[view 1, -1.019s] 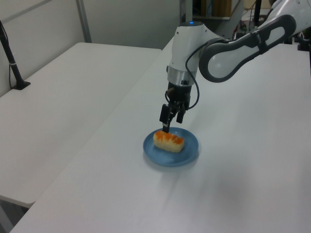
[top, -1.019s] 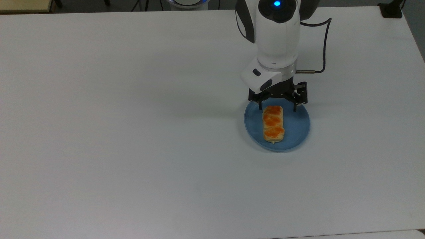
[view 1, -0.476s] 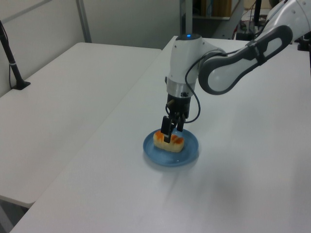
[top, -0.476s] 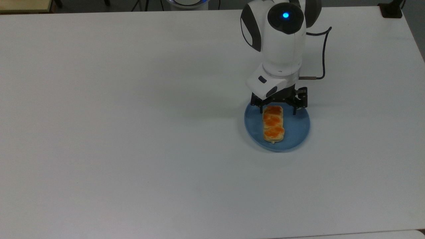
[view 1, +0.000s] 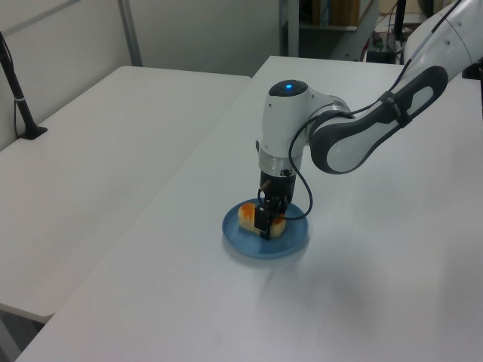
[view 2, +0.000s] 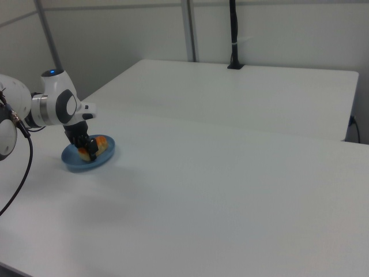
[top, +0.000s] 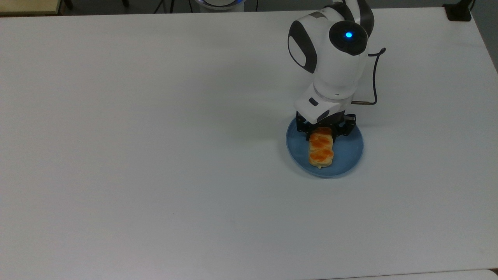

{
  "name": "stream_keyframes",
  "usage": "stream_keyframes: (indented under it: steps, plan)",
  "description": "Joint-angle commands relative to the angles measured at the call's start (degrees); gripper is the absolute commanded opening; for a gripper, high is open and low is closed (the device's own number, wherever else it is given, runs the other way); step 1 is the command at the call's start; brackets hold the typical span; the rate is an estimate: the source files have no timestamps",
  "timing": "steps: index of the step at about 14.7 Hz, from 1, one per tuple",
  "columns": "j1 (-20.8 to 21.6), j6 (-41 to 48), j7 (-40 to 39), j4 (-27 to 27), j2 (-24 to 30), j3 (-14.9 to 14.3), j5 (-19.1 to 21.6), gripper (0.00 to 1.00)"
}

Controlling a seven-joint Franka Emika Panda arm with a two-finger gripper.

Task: Put the bread on the table
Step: 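Lower the gripper and close it around the bread roll, then lift the bread roll off the plate and carry it away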

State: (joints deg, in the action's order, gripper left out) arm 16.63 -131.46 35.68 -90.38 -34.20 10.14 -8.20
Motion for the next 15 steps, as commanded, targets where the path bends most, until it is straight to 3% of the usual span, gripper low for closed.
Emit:
stream_keyframes:
  steps: [1, 4, 6, 10, 15]
  plan:
    - [-0.1, -0.4, 1.3, -0.6, 2.2, -0.2, -0.9, 0.4]
    - [-1.1, 6.5, -1.5, -0.8, 6.1, -0.2, -0.9, 0.4]
    - [-3.0, 15.2, -10.2, -2.7, 11.7, -0.1, -0.6, 0.4]
    - [-8.1, 24.0, -25.9, -17.3, 26.0, -0.1, 0.4, 0.4]
    - [-10.0, 24.6, -32.2, -28.3, 29.8, -0.2, 0.4, 0.4]
